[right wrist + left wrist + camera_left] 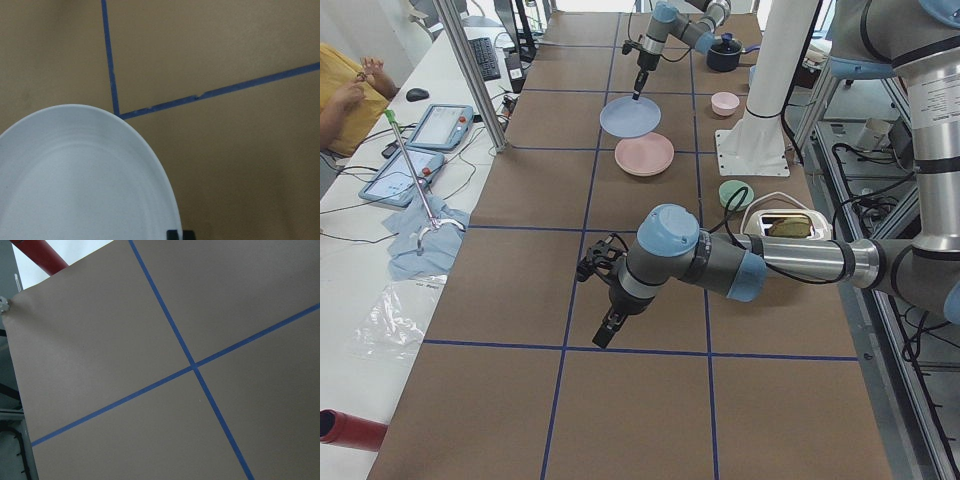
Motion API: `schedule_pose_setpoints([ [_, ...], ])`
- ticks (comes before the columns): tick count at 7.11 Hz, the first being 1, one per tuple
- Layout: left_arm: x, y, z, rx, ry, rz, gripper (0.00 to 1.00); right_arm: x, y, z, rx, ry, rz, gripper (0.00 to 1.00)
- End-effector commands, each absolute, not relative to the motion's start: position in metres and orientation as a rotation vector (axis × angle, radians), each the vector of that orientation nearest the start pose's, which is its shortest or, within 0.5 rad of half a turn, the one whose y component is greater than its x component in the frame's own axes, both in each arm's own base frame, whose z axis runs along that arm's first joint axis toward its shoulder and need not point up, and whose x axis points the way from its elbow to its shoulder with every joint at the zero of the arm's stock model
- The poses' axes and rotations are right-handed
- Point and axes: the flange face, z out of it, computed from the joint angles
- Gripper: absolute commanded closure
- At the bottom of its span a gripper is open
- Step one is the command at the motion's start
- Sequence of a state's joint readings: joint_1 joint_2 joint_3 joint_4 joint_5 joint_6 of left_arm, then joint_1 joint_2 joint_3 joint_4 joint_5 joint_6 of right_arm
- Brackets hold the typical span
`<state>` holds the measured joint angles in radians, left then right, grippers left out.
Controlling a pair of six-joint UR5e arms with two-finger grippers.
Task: Stack three plates with pink and blue
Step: 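Lift the light blue plate with the right gripper and carry it over the pink plate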
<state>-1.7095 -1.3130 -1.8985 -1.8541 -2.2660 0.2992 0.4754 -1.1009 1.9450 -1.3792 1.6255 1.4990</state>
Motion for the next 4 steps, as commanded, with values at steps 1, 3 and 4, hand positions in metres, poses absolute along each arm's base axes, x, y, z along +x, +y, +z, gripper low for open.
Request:
schedule_pose_setpoints([
  [1,-0.125,-0.387,0.581,0.482,0.599,0.273,0.00,-0.523,-0.366,0.205,0.263,-0.982,0.358,1.00],
  [3,-0.125,-0.387,0.582,0.480,0.601,0.272,0.00,-0.539,-0.351,0.208,0.265,-0.974,0.337,1.00],
  [4,-0.125,-0.387,0.582,0.480,0.601,0.272,0.00,-0.544,-0.349,0.212,0.270,-0.963,0.324,1.00],
])
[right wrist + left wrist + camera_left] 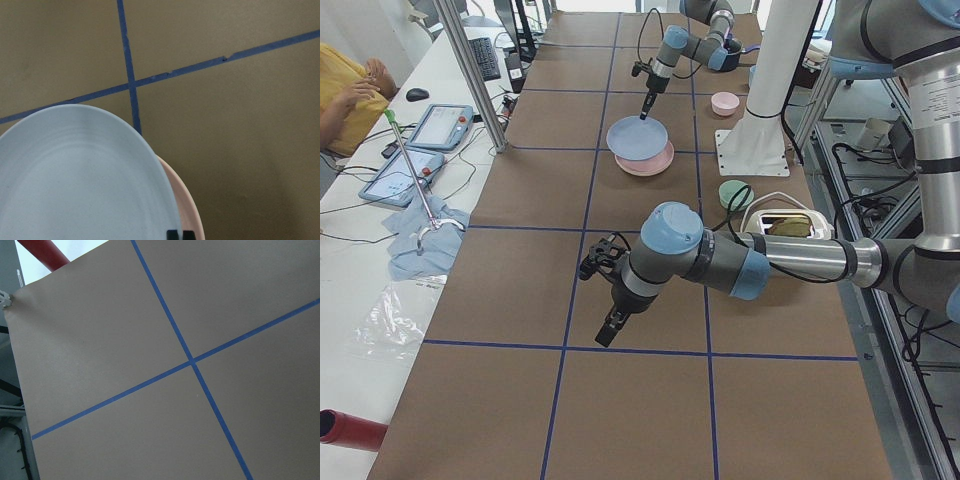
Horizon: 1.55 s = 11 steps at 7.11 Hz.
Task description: Stack three plates with pink and blue
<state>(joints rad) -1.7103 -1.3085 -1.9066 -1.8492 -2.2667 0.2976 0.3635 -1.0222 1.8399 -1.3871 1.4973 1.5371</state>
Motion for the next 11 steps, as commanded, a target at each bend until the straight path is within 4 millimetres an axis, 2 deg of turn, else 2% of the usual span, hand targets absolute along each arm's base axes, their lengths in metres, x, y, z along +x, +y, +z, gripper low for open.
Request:
schedule_pose_setpoints([
  [1,-0.124,-0.387,0.583,0.477,0.602,0.271,0.00,-0.549,-0.351,0.219,0.273,-0.944,0.313,0.67],
  [2,-0.124,-0.387,0.583,0.477,0.602,0.271,0.00,-0.554,-0.352,0.224,0.269,-0.931,0.312,0.01],
  [4,-0.124,-0.387,0.585,0.470,0.609,0.271,0.00,-0.541,-0.352,0.209,0.285,-0.956,0.288,0.00],
  [5,-0.123,-0.390,0.585,0.454,0.617,0.264,0.00,-0.513,-0.376,0.203,0.275,-0.949,0.267,0.00],
  [7,-0.124,-0.401,0.586,0.281,0.659,0.201,0.00,-0.423,-0.463,0.211,0.238,-0.897,0.142,0.00],
  [8,-0.123,-0.396,0.590,0.223,0.671,0.182,0.00,-0.376,-0.497,0.220,0.217,-0.888,0.095,0.00],
  [9,-0.112,-0.395,0.599,0.192,0.676,0.205,0.00,-0.331,-0.525,0.234,0.220,-0.857,0.031,0.00],
  [10,-0.090,-0.399,0.598,0.174,0.683,0.258,0.00,-0.281,-0.548,0.256,0.221,-0.818,-0.040,0.00],
  [11,-0.086,-0.402,0.599,0.170,0.686,0.268,0.00,-0.221,-0.566,0.290,0.224,-0.804,-0.101,0.00],
])
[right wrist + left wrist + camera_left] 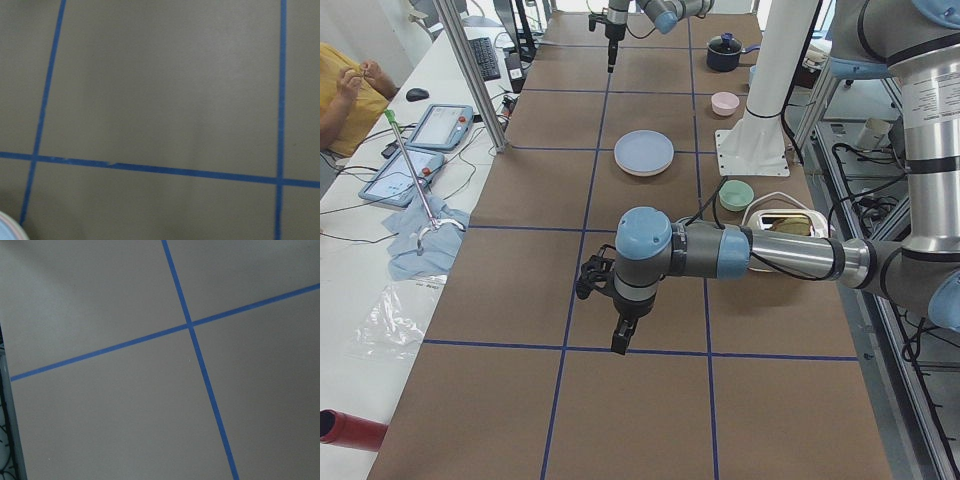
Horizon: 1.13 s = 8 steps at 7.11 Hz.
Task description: Stack three plates with pink and blue
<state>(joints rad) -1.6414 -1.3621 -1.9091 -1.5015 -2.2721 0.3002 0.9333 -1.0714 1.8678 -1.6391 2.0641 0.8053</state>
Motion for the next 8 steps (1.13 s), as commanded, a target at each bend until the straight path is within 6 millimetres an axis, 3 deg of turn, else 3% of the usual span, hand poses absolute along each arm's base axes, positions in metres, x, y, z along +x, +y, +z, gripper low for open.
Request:
schedule_pose_setpoints([
  [1,-0.087,-0.402,0.603,0.166,0.683,0.269,0.00,-0.160,-0.575,0.338,0.220,-0.787,-0.135,0.00],
  [2,-0.086,-0.406,0.612,0.158,0.694,0.263,0.00,-0.117,-0.574,0.387,0.209,-0.775,-0.192,0.00],
  [3,-0.085,-0.410,0.616,0.145,0.707,0.251,0.00,-0.078,-0.558,0.446,0.163,-0.764,-0.195,0.00],
  [5,-0.076,-0.402,0.630,0.069,0.861,0.103,0.00,-0.030,-0.497,0.545,0.052,-0.747,-0.157,0.00],
  [6,-0.076,-0.403,0.627,0.072,0.861,0.101,0.00,-0.018,-0.471,0.580,0.004,-0.725,-0.151,0.00],
  [7,-0.077,-0.408,0.622,0.088,0.844,0.111,0.00,0.008,-0.453,0.596,0.007,-0.727,-0.114,0.00],
  [8,-0.077,-0.407,0.620,0.093,0.841,0.116,0.00,0.016,-0.441,0.609,0.022,-0.725,-0.105,0.00],
])
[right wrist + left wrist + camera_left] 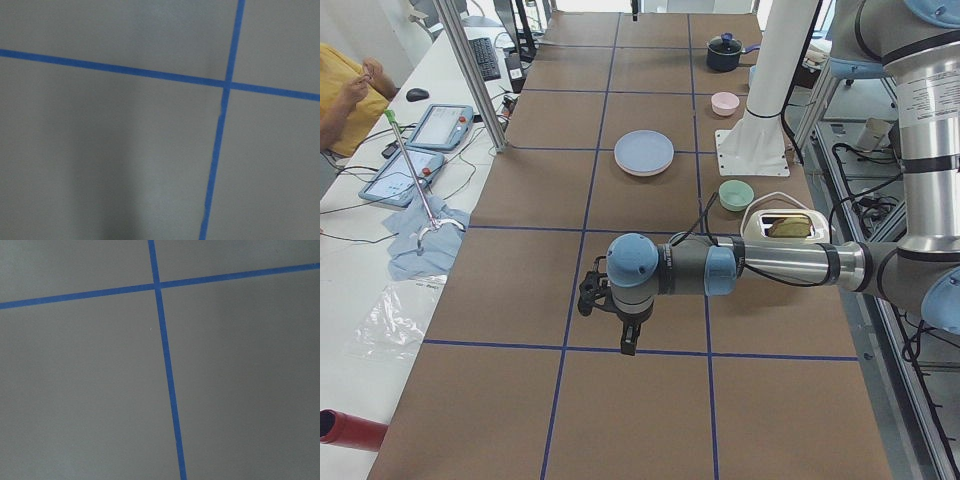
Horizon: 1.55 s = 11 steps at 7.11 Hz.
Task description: Stack three plates with pink and blue
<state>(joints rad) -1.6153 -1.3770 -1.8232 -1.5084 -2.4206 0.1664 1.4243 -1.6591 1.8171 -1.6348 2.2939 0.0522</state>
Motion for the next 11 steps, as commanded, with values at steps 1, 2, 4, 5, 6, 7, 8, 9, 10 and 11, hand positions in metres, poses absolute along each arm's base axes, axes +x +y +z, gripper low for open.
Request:
schedule_pose_setpoints([
  [1,-0.077,-0.410,0.617,0.122,0.835,0.132,0.00,0.023,-0.431,0.618,0.043,-0.726,-0.098,0.00],
  [2,-0.077,-0.410,0.618,0.135,0.835,0.138,0.00,0.031,-0.425,0.617,0.057,-0.739,-0.083,0.00],
  [4,-0.077,-0.409,0.619,0.132,0.835,0.133,0.00,0.038,-0.424,0.611,0.074,-0.744,-0.070,0.00],
  [5,-0.077,-0.408,0.620,0.127,0.835,0.131,0.00,0.039,-0.423,0.615,0.067,-0.742,-0.067,0.00],
  [6,-0.077,-0.406,0.624,0.122,0.836,0.129,0.00,0.039,-0.421,0.616,0.064,-0.739,-0.066,0.00],
  [7,-0.077,-0.405,0.624,0.119,0.835,0.129,0.00,0.039,-0.418,0.619,0.058,-0.738,-0.064,0.00],
  [8,-0.077,-0.405,0.624,0.121,0.835,0.130,0.00,0.039,-0.417,0.620,0.058,-0.734,-0.064,0.00],
  [9,-0.077,-0.405,0.624,0.119,0.835,0.129,0.00,0.040,-0.417,0.620,0.058,-0.732,-0.064,0.00],
  [10,-0.077,-0.404,0.625,0.120,0.835,0.130,0.00,0.040,-0.417,0.621,0.056,-0.732,-0.062,0.00],
  [11,-0.077,-0.405,0.625,0.118,0.835,0.130,0.00,0.040,-0.416,0.623,0.051,-0.730,-0.059,0.00],
])
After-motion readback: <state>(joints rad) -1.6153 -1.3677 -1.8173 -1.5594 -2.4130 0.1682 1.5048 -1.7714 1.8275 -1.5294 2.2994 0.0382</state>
